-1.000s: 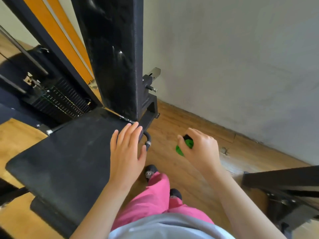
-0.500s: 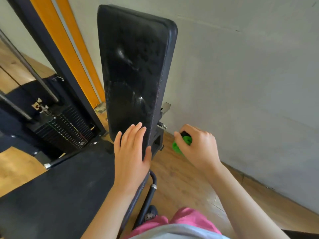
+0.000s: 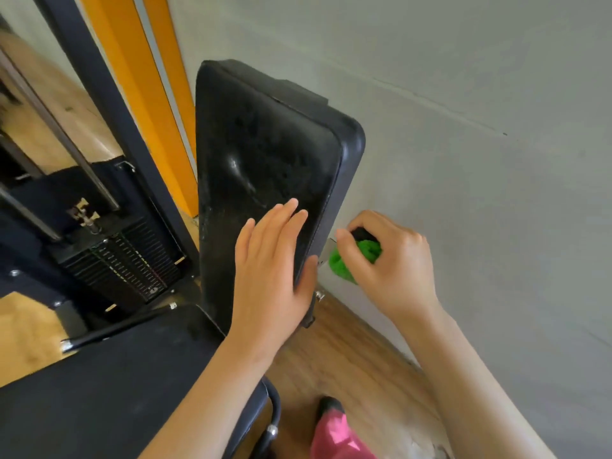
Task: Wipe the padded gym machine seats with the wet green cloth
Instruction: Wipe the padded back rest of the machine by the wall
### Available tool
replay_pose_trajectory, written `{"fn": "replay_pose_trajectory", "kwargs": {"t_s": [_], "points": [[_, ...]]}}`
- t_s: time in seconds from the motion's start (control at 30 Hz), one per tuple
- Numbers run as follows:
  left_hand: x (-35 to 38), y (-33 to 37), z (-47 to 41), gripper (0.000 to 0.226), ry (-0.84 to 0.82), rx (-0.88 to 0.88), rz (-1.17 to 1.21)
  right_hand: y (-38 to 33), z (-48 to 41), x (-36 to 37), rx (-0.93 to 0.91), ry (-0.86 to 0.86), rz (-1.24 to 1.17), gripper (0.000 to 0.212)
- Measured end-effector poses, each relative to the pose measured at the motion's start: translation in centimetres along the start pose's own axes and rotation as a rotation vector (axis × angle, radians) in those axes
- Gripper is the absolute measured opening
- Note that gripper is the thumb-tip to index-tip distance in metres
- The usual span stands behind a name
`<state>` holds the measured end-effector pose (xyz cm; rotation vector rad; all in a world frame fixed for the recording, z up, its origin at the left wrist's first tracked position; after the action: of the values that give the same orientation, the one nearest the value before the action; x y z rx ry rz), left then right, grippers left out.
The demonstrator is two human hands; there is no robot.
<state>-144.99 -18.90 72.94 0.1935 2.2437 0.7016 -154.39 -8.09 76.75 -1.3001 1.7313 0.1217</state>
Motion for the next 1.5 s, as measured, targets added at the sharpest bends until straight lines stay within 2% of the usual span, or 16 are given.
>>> {"fn": "replay_pose_trajectory", "kwargs": {"t_s": [0.23, 0.43, 0.53, 0.63, 0.7, 0.83, 0.97, 1.03, 1.1, 1.27, 1.4, 1.5], "points": [[-2.7, 2.1, -9.7, 0.048, 0.285, -0.045, 0.080, 2.2, -11.9, -3.9, -0.120, 0.094, -0.221, 0.025], [-1.6, 0.4, -11.0, 0.045, 0.266, -0.162, 0.198, -0.1, -19.4, -1.5, -0.272, 0.051, -0.289, 0.037], [-1.6, 0.1, -10.9, 0.048, 0.269, -0.198, 0.222, -2.6, -20.8, 1.0, -0.361, -0.097, -0.259, 0.041], [-2.5, -1.5, -11.0, 0.065, 0.316, -0.300, 0.283, -4.0, -20.2, 3.7, -0.421, -0.339, -0.158, 0.054], [-3.1, -2.4, -11.4, 0.070, 0.325, -0.309, 0.298, -4.0, -19.8, 4.1, -0.446, -0.421, -0.110, 0.056], [-3.5, -3.3, -13.0, 0.053, 0.251, -0.241, 0.297, -3.3, -19.3, 4.3, -0.435, -0.619, -0.204, 0.049], [-3.7, -4.3, -13.6, 0.037, 0.191, -0.200, 0.276, -2.0, -18.1, 4.5, -0.391, -0.886, -0.275, 0.072], [-4.0, -4.4, -14.0, 0.034, 0.167, -0.174, 0.244, -1.7, -18.2, 4.3, -0.385, -0.877, -0.254, 0.070], [-4.3, -4.6, -14.6, 0.033, 0.182, -0.154, 0.218, -1.9, -18.5, 3.8, -0.390, -0.824, -0.263, 0.058], [-5.0, -7.0, -17.4, 0.033, 0.267, -0.259, 0.197, -2.1, -19.4, 1.6, -0.450, -0.639, -0.283, 0.037], [-5.3, -10.0, -20.6, 0.034, 0.240, -0.276, 0.167, -2.2, -19.6, 0.1, -0.498, -0.547, -0.257, 0.036], [-4.5, -12.4, -22.8, 0.029, 0.162, -0.326, 0.259, -2.3, -19.1, 0.0, -0.543, -0.560, -0.224, 0.034]]}}
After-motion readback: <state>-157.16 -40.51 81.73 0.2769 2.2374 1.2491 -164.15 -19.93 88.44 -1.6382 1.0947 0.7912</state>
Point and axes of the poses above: each hand's wrist, its own z-axis away from the middle knuckle, its own x-axis out of the palm, y = z × x, the point moved 9 cm from there along -z, towards the middle knuckle, and after that the axes turned 8 degrees about z, right-handed, at the moved point
